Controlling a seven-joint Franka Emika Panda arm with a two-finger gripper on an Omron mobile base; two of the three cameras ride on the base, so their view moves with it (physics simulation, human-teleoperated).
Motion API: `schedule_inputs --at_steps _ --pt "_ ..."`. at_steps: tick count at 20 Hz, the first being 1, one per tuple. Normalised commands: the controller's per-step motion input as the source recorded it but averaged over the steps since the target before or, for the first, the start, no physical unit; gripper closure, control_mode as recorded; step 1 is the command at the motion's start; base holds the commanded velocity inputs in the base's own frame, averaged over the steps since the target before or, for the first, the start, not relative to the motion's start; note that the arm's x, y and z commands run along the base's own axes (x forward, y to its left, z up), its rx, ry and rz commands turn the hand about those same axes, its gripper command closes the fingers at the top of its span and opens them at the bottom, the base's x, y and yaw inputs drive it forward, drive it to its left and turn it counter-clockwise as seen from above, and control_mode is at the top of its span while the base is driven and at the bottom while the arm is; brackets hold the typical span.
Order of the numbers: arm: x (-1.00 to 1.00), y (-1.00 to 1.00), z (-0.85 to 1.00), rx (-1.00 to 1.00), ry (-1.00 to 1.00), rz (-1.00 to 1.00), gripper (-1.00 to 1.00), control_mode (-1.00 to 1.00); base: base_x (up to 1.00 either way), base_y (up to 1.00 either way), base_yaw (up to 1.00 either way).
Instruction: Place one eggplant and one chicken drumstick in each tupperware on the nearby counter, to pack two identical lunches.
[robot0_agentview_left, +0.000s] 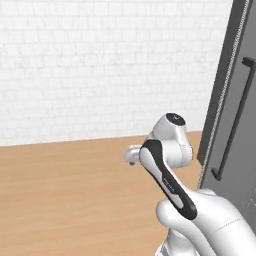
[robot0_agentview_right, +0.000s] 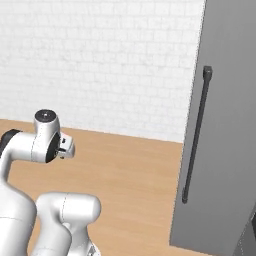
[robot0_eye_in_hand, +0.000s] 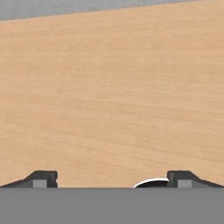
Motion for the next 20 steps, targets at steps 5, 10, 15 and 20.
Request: schedule_inputs --at_steps 5,10,15,20 --pt "0.00 0.00 0.00 0.00 0.00 0.00 -1.00 1.00 1.00 0.14 -0.08" --pt "0.00 0.00 0.00 0.00 0.00 0.00 -1.00 1.00 1.00 0.16 -0.08" --pt "0.00 0.00 0.00 0.00 0.00 0.00 -1.00 1.00 1.00 0.19 -0.09" --pt "0.00 0.00 0.00 0.00 0.00 0.00 -1.00 1.00 1.00 0.15 -0.37"
